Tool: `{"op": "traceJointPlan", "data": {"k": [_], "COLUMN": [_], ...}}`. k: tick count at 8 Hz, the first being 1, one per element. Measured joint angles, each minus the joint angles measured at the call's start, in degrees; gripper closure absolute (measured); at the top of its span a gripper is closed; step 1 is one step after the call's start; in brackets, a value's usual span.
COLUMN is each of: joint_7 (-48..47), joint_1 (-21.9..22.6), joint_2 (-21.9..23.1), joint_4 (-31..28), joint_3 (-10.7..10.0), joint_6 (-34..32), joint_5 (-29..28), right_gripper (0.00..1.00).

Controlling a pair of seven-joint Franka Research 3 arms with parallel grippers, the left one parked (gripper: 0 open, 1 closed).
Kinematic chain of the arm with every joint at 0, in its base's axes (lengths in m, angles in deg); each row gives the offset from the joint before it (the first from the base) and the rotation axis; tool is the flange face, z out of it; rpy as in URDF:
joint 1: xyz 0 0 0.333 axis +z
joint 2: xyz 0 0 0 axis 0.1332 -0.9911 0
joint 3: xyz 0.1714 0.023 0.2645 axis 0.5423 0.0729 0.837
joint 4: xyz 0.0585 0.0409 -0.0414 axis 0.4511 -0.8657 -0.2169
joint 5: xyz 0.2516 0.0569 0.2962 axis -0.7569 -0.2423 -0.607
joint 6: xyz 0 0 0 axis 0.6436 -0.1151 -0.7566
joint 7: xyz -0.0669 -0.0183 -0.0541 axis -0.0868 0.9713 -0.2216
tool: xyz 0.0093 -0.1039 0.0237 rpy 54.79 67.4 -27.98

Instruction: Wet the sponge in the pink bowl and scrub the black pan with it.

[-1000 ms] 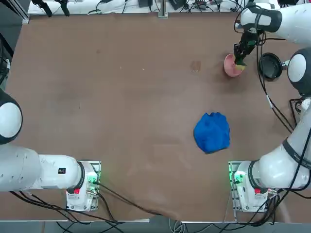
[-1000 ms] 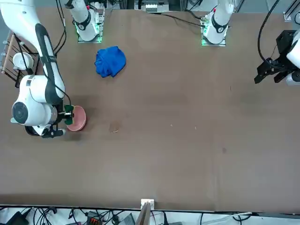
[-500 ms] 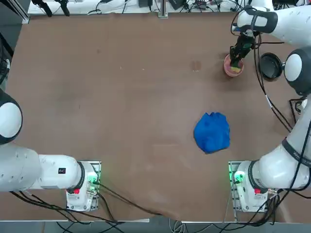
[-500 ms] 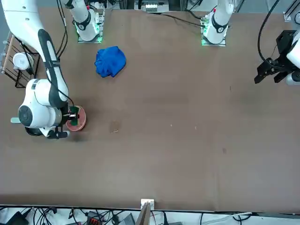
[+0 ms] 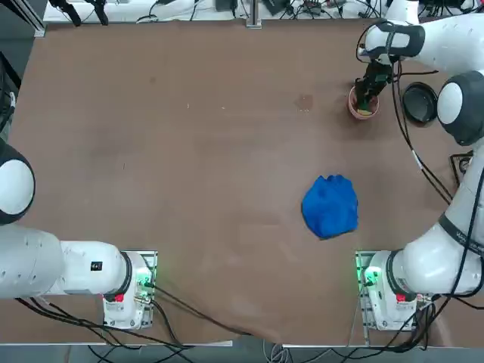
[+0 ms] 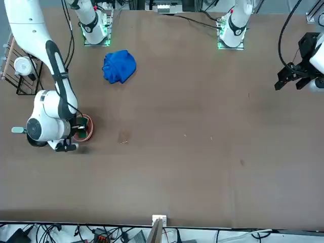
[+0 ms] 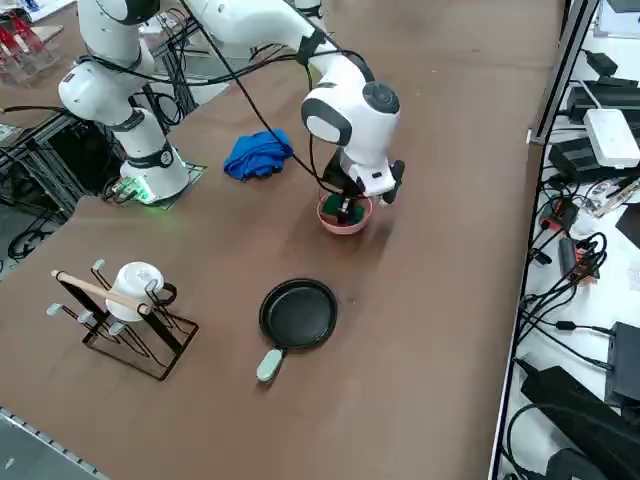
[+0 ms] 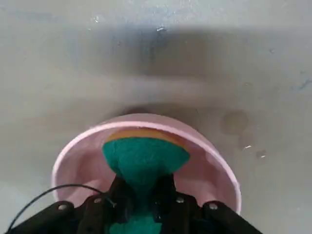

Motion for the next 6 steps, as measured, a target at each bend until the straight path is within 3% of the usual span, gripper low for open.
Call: {"op": "traceJointPlan", "data": {"k": [6], "joint_7": [0.1], "joint_1": [0.1], "joint_2": [0.6], "joint_4": [1.7], "joint_3": [0.0], "joint_6": [-0.6], "joint_5": [0.0], "right_gripper": [0.79]}}
